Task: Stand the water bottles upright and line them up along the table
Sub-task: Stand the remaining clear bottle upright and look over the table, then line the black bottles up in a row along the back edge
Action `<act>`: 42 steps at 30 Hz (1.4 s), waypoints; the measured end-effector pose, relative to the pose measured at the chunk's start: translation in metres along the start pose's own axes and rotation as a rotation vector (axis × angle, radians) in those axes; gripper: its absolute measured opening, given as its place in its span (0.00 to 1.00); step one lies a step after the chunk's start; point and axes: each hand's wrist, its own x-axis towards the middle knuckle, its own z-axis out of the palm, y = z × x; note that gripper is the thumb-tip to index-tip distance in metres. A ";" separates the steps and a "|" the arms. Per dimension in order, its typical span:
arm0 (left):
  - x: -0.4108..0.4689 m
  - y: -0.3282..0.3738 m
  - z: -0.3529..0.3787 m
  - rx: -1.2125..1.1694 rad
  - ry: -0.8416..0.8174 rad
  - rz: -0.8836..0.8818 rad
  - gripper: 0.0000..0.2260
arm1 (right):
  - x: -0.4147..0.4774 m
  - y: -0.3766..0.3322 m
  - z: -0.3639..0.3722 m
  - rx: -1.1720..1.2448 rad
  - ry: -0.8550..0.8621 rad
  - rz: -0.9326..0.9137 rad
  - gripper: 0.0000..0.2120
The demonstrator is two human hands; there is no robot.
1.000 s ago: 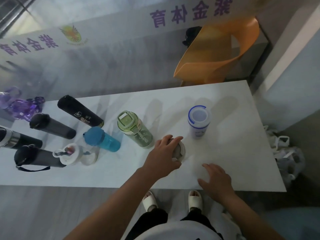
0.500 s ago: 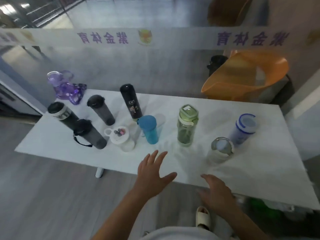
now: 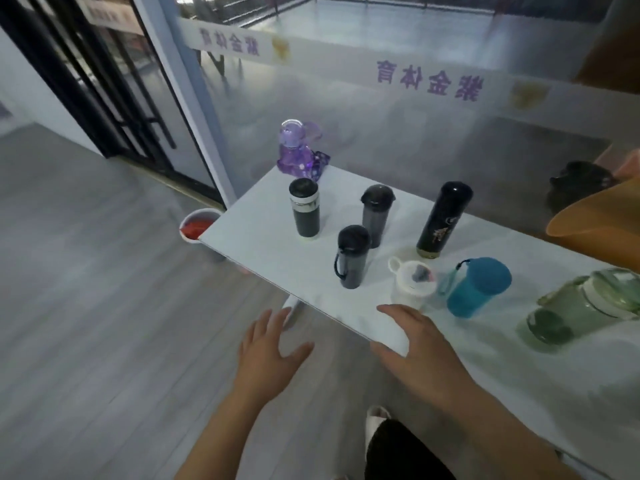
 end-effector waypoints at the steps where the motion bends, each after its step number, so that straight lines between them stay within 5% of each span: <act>1: 0.010 -0.009 -0.009 0.002 0.010 -0.009 0.33 | 0.015 -0.015 -0.002 -0.021 0.019 -0.052 0.26; 9: 0.114 -0.043 -0.052 0.020 -0.015 -0.073 0.34 | 0.180 -0.087 -0.003 -0.052 0.042 -0.222 0.30; 16: 0.215 -0.057 -0.079 0.135 -0.110 -0.061 0.34 | 0.339 -0.099 0.018 -0.196 -0.073 -0.086 0.37; 27: 0.345 -0.070 -0.082 0.186 -0.292 -0.034 0.33 | 0.413 -0.091 0.049 -0.213 -0.137 -0.017 0.32; 42: 0.513 -0.082 -0.089 0.482 -0.567 0.296 0.35 | 0.549 -0.095 0.003 -0.040 0.333 0.439 0.37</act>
